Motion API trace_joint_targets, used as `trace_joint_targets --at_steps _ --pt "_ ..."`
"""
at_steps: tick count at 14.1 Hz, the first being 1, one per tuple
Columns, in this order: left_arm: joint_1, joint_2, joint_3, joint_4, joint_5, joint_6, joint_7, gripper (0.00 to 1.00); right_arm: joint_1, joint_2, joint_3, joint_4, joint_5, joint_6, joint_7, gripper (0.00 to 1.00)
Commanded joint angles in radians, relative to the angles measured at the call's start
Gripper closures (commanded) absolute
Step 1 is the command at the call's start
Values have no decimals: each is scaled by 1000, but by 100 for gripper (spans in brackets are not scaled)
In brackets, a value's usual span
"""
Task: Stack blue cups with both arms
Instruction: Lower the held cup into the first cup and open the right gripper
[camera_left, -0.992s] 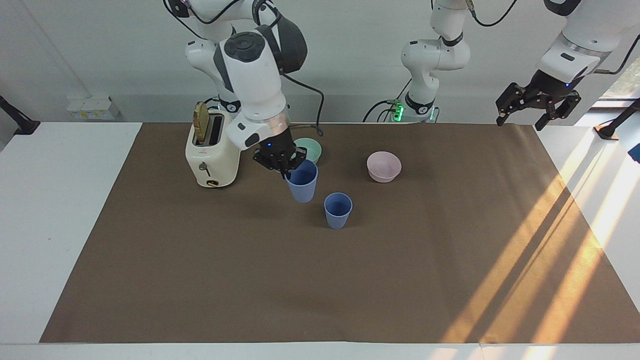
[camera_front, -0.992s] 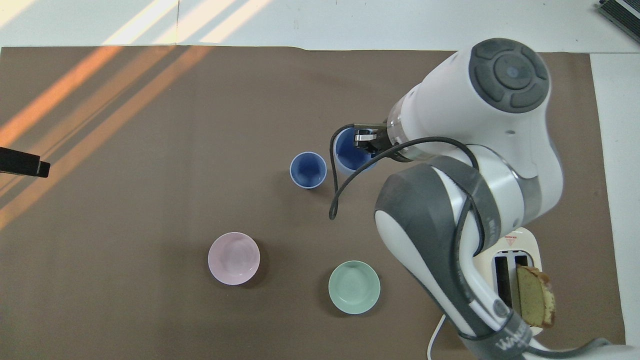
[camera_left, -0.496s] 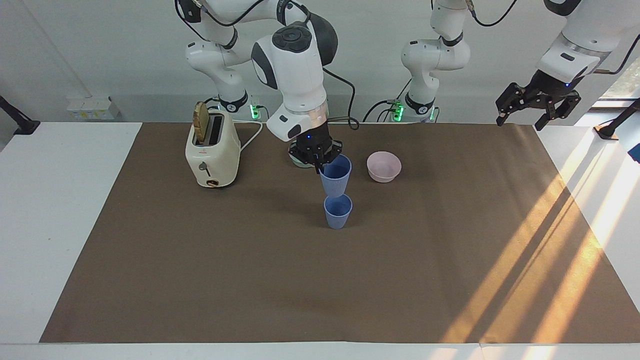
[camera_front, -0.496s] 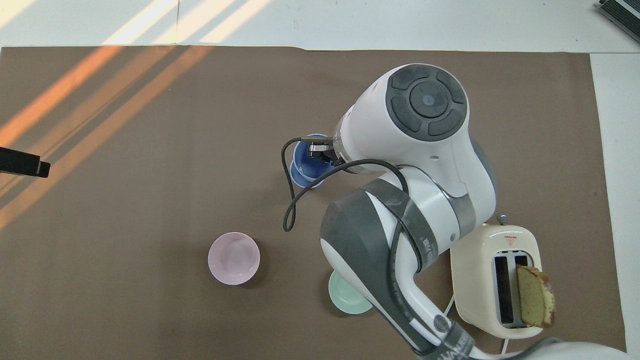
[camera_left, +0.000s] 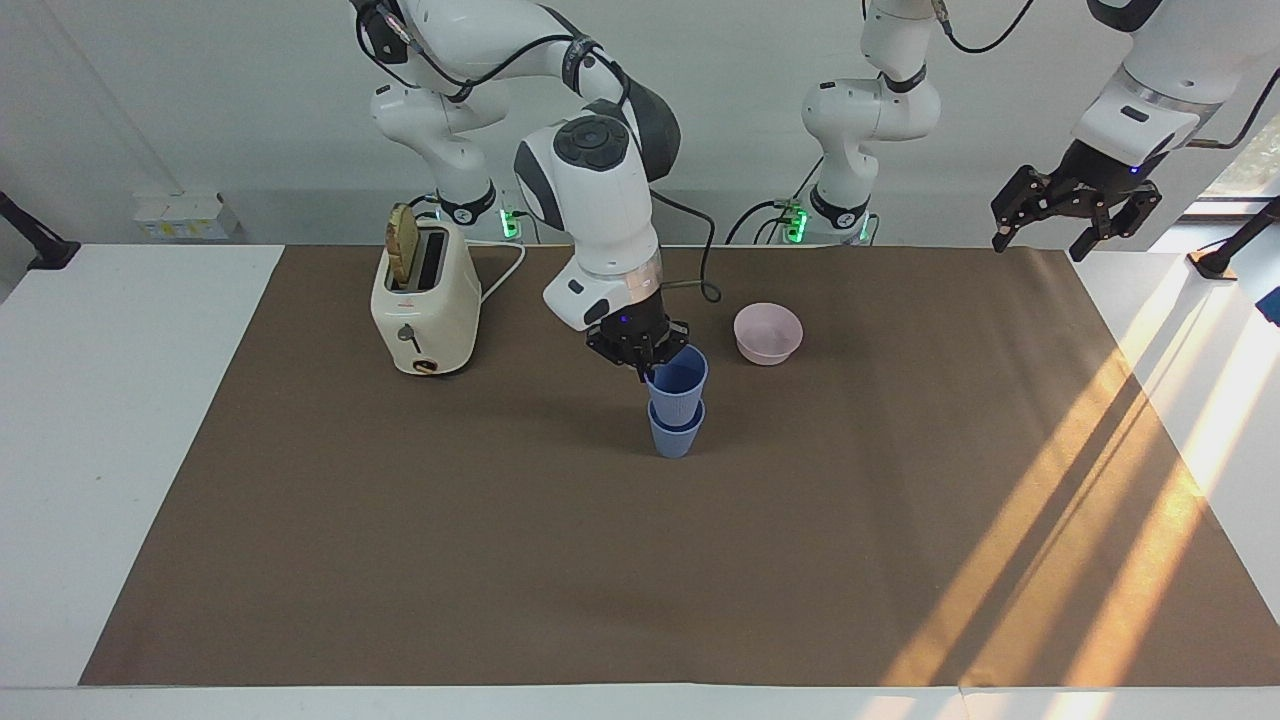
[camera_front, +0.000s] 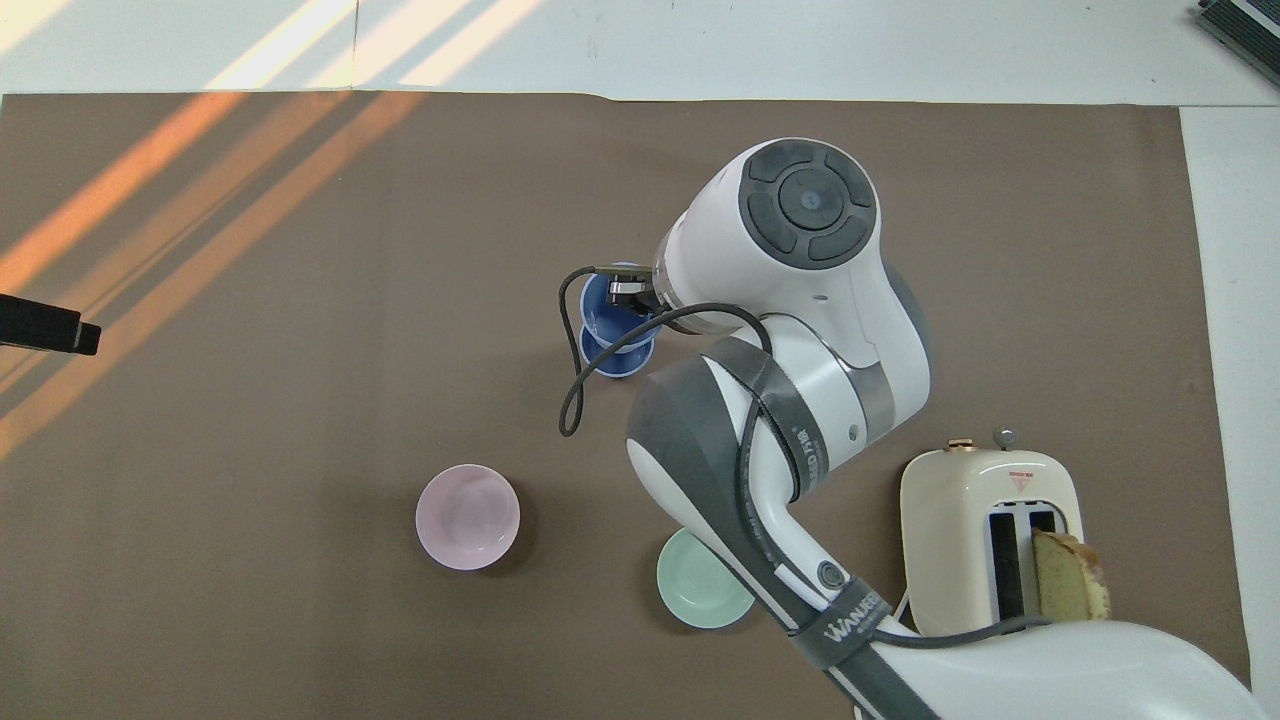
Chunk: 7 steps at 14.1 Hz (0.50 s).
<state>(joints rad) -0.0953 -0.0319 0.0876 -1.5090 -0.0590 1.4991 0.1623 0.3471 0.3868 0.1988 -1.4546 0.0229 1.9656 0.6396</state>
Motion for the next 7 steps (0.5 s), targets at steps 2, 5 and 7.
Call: trace_joint_targets --at_steps 2,5,7 --pt "3 -22 -5 -20 7 6 -7 0 -8 -9 7 -56 -9 35 9 100" --pt "3 -22 -5 -20 7 6 -7 0 -8 -9 7 -58 -9 35 9 100" --pt "3 -22 -5 -20 7 4 -7 0 -17 -8 7 -61 -9 58 0 0"
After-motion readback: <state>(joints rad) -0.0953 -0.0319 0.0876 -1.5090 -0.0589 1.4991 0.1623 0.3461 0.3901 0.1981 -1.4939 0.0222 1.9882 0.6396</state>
